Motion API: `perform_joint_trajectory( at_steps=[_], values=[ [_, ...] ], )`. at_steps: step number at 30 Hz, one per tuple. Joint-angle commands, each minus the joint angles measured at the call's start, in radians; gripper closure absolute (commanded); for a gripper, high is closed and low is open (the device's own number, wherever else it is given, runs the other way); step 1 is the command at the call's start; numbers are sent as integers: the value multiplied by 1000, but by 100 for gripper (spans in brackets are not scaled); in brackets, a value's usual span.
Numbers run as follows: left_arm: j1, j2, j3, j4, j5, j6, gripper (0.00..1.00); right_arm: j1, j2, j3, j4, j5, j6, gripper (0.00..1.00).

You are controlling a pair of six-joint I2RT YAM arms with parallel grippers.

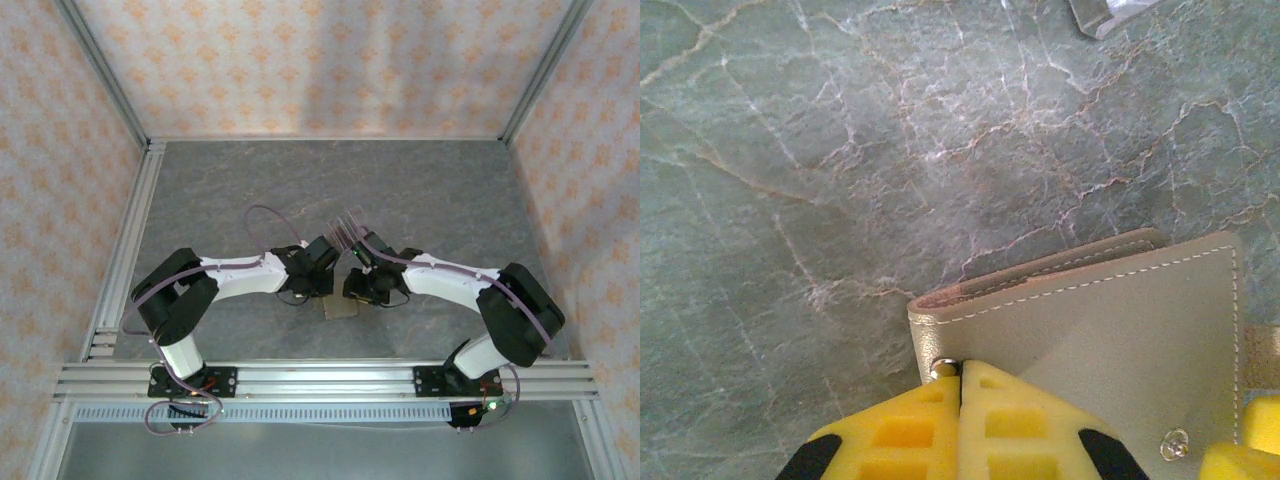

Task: Put the credit cards into the card holder
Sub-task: Open the card holder at the bottom-center of the table.

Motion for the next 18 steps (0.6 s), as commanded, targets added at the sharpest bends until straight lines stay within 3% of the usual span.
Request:
perform_joint_trajectory(
  at_steps=[1, 18],
  values=[
    [-12, 18, -61, -157, 25, -14, 96, -6, 7, 30, 10, -23, -25, 65],
    [-15, 23, -63, -149, 32, -18, 96, -6, -60, 45, 17, -63, -24, 84]
  ],
)
